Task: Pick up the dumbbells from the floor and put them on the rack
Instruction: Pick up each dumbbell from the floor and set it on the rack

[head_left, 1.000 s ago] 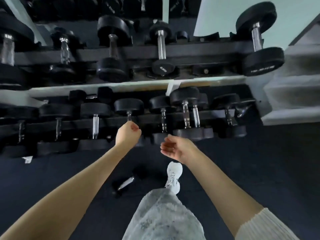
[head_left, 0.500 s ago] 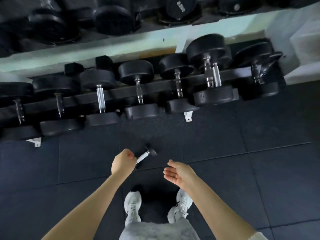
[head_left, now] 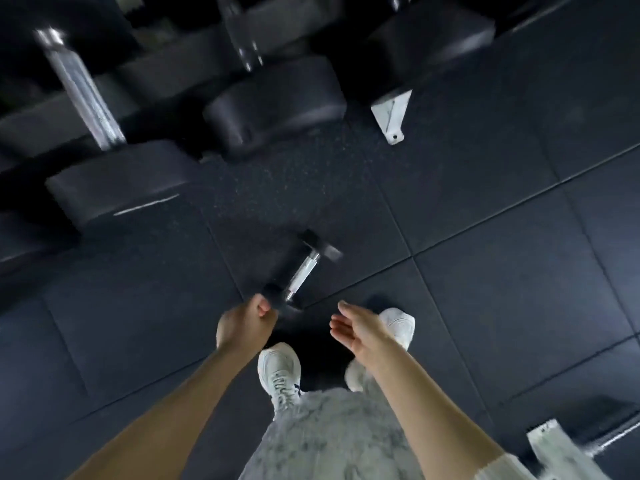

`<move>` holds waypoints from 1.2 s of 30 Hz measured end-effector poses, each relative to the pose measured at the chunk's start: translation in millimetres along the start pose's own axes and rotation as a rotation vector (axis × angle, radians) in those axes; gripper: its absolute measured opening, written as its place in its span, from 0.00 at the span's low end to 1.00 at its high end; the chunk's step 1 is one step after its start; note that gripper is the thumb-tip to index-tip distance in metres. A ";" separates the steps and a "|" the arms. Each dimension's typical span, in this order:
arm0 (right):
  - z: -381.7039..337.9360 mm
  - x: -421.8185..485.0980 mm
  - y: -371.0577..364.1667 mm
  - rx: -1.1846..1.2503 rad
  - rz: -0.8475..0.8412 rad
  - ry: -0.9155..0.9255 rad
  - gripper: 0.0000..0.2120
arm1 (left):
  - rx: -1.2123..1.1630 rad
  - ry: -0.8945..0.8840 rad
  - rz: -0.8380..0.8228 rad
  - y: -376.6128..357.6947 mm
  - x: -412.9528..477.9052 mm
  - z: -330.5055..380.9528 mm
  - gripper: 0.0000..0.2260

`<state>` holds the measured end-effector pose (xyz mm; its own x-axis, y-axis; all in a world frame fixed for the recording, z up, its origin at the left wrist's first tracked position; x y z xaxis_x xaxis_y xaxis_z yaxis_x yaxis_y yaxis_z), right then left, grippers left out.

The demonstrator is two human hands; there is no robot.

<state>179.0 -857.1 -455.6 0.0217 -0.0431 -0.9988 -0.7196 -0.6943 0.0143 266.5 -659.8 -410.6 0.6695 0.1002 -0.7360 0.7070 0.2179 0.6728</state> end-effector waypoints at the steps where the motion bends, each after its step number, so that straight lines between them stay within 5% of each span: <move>1: 2.5 18.5 -3.3 0.014 -0.002 0.009 0.04 | 0.011 -0.012 -0.009 -12.5 17.4 -0.6 0.10; 9: 12.2 182.4 -43.8 0.051 -0.039 0.052 0.16 | 0.079 -0.096 -0.074 -118.6 151.7 20.7 0.23; 14: 4.4 252.5 -81.8 0.032 -0.092 0.078 0.06 | 0.118 -0.054 -0.196 -173.2 212.4 16.8 0.30; 19: 1.1 270.1 -105.5 0.257 -0.225 0.100 0.05 | -0.179 -0.034 -0.326 -203.5 231.2 6.3 0.38; 22: 0.7 260.6 -102.0 0.297 -0.213 0.101 0.05 | -0.202 -0.019 -0.334 -203.0 225.6 6.3 0.36; 26: -1.9 226.6 -82.3 0.311 -0.171 0.073 0.06 | -0.132 -0.058 -0.355 -190.4 193.6 20.5 0.17; 36: -37.8 1.8 -3.9 0.308 -0.066 0.159 0.11 | -0.038 -0.214 -0.397 -56.5 -15.8 112.2 0.21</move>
<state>208.1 -881.7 -455.8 0.1656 -0.1341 -0.9770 -0.8882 -0.4508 -0.0887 241.5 -782.6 -428.6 0.3832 -0.2001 -0.9017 0.9123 0.2347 0.3356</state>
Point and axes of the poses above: each hand's wrist, its own x-axis towards the middle knuckle, its own y-axis out of the back of the hand, z = x × y, the point moved 8 cm from there along x, towards the middle knuckle, and after that the axes turned 14 degrees about x, right-handed, at the moved point
